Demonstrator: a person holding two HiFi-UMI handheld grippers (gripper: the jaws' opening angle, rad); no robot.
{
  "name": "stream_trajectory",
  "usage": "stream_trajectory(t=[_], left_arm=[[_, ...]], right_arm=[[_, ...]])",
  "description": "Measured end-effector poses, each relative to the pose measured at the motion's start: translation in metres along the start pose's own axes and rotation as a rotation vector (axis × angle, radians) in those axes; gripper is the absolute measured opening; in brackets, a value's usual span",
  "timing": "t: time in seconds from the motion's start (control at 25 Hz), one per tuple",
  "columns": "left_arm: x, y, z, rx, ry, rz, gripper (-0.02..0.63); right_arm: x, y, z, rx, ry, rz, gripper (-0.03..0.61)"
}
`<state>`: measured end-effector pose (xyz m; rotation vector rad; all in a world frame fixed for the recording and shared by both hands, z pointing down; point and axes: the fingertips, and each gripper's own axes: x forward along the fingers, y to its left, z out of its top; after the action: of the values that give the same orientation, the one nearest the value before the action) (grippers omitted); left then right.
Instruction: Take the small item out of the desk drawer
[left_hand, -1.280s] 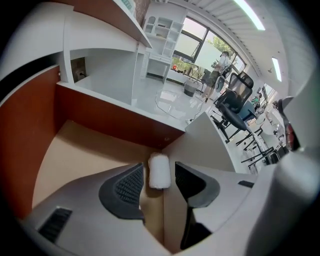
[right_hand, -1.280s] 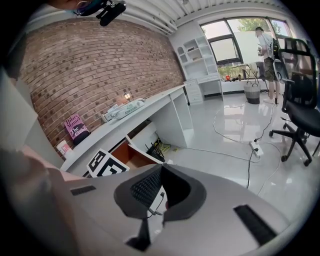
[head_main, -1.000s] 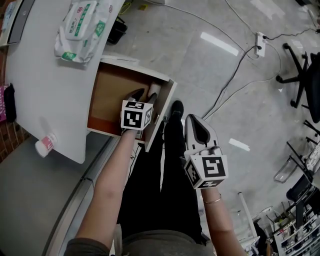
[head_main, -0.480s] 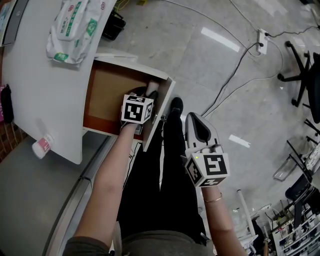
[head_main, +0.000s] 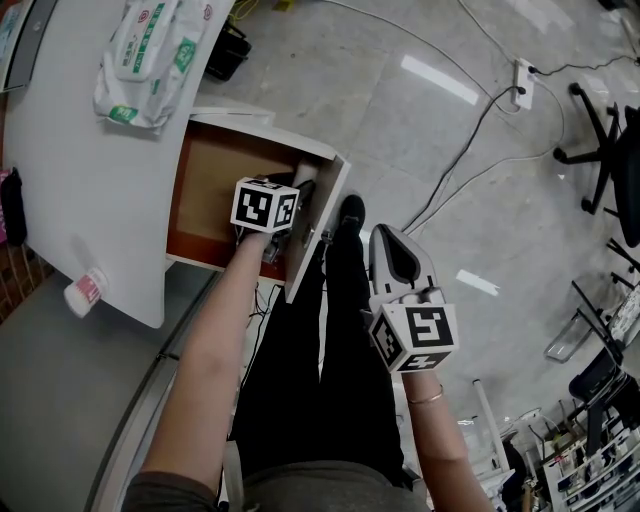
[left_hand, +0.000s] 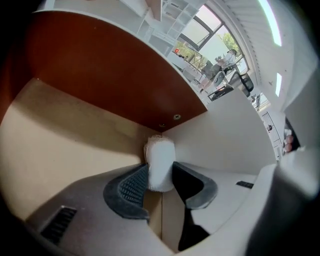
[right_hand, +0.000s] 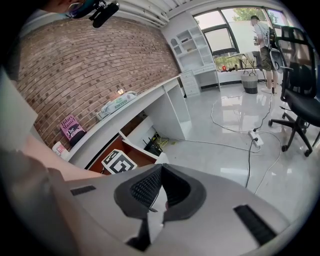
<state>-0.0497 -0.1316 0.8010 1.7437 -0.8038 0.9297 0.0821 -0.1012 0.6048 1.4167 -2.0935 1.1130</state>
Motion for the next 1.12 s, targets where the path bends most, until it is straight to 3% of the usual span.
stream_trajectory(t=[0.16, 0.52, 0.88, 1.12], left_arm=[[0.000, -0.002, 0.000, 0.063, 0.020, 0.044, 0.160], [-0.012, -0.008, 0.005, 0.118, 0.004, 0.164, 0.160], [-0.044, -0.010, 0.007, 0.122, -0.020, 0.221, 0.160], [-0.075, -0.012, 0.016, 0.086, -0.099, 0.238, 0.160]], right_arm=[[0.000, 0.000, 0.001, -0.003, 0.003, -0.004, 0.005], [-0.007, 0.002, 0.006, -0.008, -0.004, -0.004, 0.005], [-0.014, 0.010, 0.017, -0.012, -0.028, 0.002, 0.005], [-0.019, 0.020, 0.030, -0.018, -0.061, 0.014, 0.005]])
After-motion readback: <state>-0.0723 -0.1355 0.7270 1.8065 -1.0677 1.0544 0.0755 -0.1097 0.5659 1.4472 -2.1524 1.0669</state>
